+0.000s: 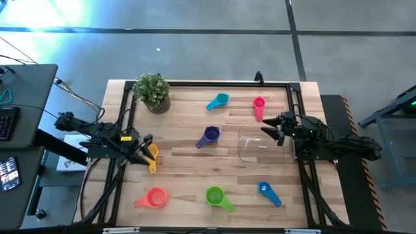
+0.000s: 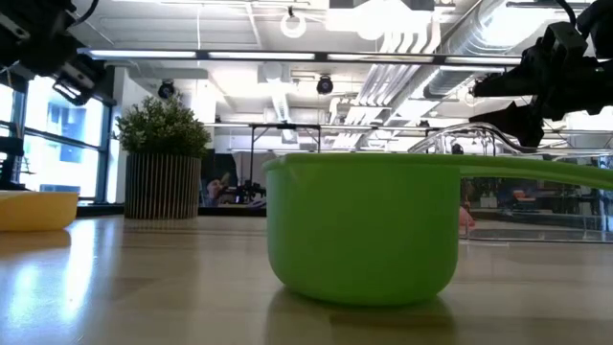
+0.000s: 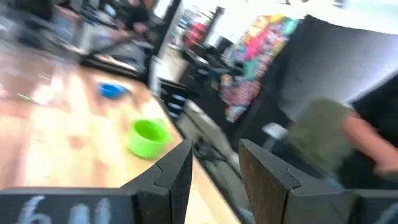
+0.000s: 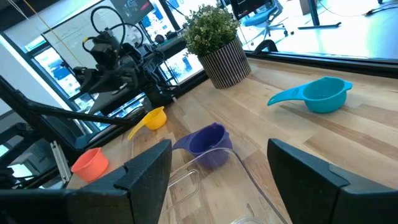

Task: Nest measuring cups in basket
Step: Move the orange measuring cup to the center of the table

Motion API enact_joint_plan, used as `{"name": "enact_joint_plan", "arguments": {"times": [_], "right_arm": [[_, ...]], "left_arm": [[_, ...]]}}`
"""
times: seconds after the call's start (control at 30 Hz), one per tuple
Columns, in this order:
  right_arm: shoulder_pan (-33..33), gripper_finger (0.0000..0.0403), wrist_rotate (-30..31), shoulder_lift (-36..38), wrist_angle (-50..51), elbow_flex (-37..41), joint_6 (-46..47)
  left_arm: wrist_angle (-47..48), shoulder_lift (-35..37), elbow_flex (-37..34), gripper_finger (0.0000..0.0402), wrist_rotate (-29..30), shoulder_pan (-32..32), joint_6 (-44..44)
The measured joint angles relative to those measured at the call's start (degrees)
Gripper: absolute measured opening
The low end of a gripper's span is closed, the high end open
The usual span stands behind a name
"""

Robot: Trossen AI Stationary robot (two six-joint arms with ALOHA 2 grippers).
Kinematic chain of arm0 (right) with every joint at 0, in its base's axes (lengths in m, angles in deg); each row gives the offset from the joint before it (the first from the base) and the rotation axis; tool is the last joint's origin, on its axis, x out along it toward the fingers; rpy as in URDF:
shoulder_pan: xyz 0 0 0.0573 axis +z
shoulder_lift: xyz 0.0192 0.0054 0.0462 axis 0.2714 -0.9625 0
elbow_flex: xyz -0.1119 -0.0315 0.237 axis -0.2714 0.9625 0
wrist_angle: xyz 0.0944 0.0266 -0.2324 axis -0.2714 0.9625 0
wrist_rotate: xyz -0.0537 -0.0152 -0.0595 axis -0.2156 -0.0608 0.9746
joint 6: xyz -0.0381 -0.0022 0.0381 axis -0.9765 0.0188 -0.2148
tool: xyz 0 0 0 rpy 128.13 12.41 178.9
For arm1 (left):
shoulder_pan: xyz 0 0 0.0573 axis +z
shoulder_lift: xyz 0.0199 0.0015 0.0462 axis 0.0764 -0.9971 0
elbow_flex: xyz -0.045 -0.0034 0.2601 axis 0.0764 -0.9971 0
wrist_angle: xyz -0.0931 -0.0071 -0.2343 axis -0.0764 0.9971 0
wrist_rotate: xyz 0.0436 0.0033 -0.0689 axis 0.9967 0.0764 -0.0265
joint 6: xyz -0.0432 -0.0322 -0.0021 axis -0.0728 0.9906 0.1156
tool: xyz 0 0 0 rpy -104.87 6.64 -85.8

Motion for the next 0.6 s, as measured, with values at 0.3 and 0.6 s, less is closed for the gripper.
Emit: {"name": "enact_joint_plan", "arguments": {"times": [0.3,0.6], "right_arm": [[0.0,0.0257,0.0,0.0,0.0,0.0,0.0],[0.0,0.0257,0.0,0.0,0.0,0.0,0.0]], "left_arm": [[-4.8,0.0,0.0,0.0122,7.1,0.0,-2.4],[-4.7,0.0,0.0,0.0122,14.2,0.0,-2.4]]}}
